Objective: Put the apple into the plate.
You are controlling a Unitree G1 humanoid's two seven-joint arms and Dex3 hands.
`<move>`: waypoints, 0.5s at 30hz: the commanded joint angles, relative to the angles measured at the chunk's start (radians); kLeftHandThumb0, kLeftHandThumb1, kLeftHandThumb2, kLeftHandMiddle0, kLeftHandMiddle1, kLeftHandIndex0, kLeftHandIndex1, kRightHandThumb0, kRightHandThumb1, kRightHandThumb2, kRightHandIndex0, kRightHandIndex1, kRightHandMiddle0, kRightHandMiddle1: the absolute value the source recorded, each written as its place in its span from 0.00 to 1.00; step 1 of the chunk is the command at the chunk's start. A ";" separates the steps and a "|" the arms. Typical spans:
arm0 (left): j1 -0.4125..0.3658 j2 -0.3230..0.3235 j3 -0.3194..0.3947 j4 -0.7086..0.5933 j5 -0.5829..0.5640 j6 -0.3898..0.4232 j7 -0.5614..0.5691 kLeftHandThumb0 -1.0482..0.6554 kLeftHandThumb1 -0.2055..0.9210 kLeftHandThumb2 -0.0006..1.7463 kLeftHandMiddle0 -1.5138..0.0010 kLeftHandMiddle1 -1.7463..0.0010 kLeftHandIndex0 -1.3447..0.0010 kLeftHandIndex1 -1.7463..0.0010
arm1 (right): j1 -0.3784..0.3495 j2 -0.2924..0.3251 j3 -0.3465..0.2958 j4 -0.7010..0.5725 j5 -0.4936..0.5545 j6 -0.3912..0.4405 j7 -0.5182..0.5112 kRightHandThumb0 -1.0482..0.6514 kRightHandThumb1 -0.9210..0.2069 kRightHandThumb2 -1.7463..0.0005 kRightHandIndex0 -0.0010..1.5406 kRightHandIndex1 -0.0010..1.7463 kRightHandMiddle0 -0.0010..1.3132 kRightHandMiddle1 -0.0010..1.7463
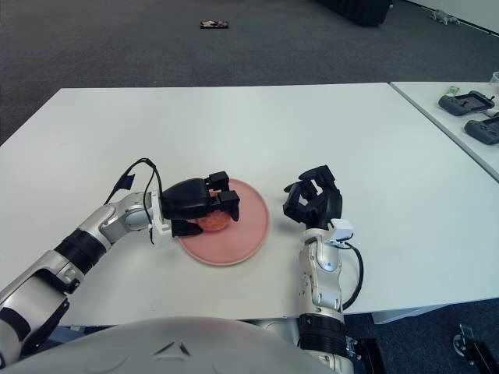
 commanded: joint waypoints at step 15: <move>0.035 -0.020 0.017 -0.010 -0.040 0.037 -0.003 0.41 0.38 0.75 1.00 0.28 1.00 0.29 | -0.009 0.005 -0.005 -0.006 -0.004 0.010 -0.011 0.61 0.61 0.23 0.45 0.86 0.42 1.00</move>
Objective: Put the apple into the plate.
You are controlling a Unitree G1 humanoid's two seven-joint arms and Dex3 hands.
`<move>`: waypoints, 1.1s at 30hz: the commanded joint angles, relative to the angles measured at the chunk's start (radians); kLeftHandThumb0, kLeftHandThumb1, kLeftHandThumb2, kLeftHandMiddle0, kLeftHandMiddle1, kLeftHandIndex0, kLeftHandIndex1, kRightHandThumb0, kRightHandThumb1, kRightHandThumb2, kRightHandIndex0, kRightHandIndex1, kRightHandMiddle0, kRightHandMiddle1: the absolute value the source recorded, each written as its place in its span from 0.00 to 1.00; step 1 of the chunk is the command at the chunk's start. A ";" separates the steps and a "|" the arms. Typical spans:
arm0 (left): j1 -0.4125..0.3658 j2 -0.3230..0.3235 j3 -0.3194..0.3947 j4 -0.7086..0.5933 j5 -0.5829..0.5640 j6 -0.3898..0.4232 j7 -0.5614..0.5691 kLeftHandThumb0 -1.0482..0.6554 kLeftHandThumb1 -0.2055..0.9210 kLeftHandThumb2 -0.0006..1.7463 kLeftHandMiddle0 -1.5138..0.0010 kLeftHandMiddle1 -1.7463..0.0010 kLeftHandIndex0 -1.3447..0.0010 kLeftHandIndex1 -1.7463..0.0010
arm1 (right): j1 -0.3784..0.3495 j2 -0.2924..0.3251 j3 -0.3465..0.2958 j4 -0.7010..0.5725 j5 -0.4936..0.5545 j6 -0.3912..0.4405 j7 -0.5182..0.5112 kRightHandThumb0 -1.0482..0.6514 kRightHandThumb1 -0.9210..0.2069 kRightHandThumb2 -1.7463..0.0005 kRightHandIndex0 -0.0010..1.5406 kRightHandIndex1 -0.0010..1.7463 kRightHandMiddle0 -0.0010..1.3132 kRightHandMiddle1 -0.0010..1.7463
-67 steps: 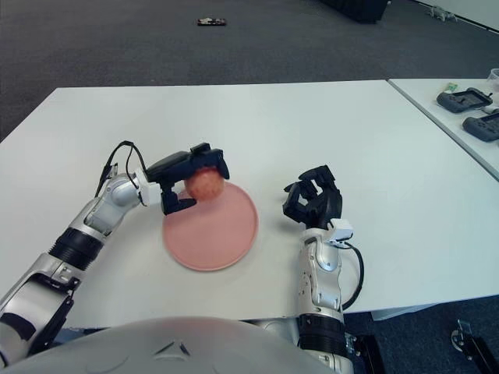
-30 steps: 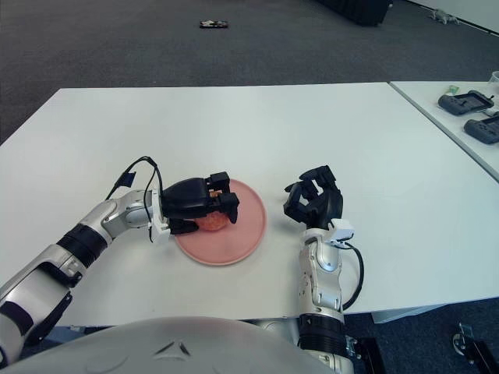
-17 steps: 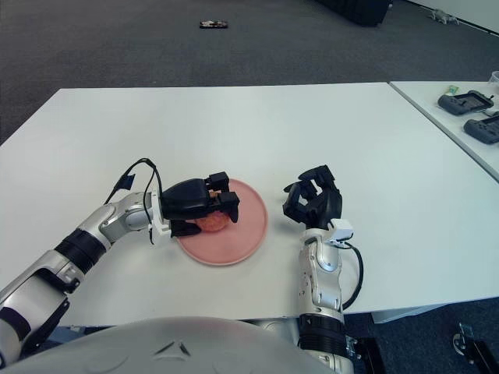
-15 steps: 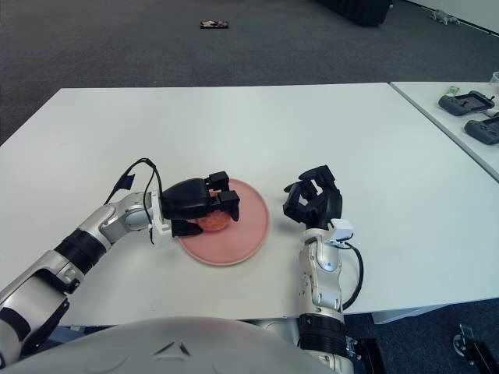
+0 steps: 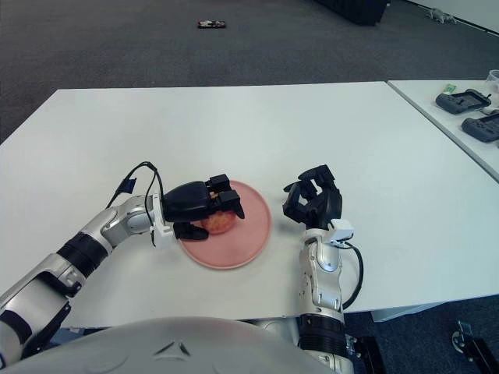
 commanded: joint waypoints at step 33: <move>0.019 -0.006 0.221 -0.137 -0.058 0.175 0.121 0.39 0.37 0.73 1.00 0.37 1.00 0.33 | -0.001 0.013 0.011 -0.024 0.002 0.023 -0.034 0.61 0.56 0.27 0.44 0.85 0.38 1.00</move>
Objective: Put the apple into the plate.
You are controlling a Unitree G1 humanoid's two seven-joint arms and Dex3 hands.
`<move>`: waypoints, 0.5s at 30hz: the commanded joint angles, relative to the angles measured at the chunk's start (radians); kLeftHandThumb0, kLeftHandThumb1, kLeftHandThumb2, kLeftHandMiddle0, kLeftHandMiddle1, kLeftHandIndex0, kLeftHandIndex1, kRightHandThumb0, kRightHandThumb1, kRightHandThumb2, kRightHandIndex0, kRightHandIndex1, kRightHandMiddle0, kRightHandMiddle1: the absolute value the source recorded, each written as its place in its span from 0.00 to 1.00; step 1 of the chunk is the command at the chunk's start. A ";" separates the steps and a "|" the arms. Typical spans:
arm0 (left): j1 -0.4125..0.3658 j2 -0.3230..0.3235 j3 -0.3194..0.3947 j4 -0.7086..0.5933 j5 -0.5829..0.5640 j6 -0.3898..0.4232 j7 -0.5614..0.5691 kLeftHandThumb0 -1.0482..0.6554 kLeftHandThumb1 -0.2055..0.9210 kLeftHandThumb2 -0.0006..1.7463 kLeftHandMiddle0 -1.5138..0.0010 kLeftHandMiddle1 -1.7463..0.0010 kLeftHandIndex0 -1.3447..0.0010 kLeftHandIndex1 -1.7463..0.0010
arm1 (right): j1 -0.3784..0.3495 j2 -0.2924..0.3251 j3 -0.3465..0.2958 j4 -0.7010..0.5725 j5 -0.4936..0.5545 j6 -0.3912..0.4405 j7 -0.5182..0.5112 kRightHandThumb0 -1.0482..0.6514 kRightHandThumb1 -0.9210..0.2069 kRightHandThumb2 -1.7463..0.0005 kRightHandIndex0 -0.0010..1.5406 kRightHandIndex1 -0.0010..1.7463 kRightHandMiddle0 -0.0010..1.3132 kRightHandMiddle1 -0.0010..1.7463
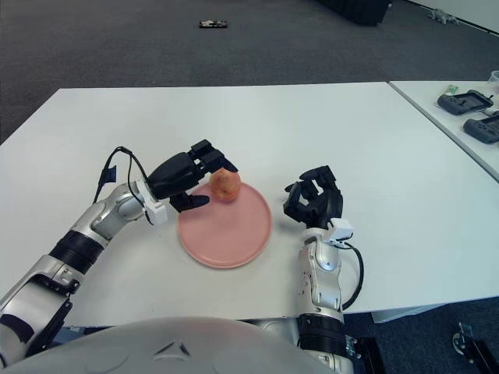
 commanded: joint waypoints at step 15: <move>0.098 -0.067 0.180 -0.092 -0.182 0.123 0.094 0.37 0.35 0.71 1.00 0.47 1.00 0.40 | -0.001 0.003 0.001 -0.020 0.018 0.017 0.010 0.61 0.55 0.28 0.44 0.85 0.38 1.00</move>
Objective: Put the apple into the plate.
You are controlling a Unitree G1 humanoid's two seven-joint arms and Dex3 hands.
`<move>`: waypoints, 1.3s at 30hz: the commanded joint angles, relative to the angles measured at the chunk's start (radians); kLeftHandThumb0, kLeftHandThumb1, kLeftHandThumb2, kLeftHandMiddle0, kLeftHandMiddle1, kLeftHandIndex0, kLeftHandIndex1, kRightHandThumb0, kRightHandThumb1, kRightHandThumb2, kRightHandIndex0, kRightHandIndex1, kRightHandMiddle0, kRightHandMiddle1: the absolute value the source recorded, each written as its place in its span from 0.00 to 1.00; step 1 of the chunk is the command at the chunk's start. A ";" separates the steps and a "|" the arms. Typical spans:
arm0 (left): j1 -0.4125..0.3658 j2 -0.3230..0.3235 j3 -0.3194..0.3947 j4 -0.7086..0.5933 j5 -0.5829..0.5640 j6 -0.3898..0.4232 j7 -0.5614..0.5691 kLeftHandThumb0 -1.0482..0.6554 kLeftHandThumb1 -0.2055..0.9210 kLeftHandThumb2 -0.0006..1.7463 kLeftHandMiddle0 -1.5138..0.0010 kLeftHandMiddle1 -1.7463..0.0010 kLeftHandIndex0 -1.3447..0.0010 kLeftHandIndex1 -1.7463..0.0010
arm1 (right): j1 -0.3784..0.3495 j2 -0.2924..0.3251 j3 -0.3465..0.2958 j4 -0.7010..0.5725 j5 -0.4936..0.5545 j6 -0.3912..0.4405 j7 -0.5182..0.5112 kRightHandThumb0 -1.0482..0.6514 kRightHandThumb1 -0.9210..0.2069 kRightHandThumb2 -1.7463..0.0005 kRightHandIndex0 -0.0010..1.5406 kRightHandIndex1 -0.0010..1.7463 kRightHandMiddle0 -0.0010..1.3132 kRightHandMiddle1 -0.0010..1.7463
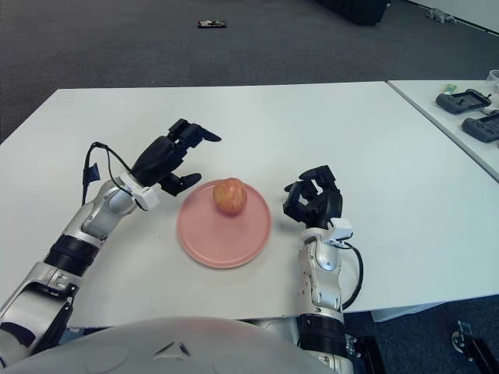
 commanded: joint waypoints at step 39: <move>0.227 -0.390 0.335 -0.023 -0.738 0.217 0.053 0.36 0.77 0.53 0.79 0.07 0.77 0.01 | -0.013 -0.010 -0.005 -0.001 0.001 0.004 0.018 0.61 0.59 0.25 0.46 0.86 0.39 1.00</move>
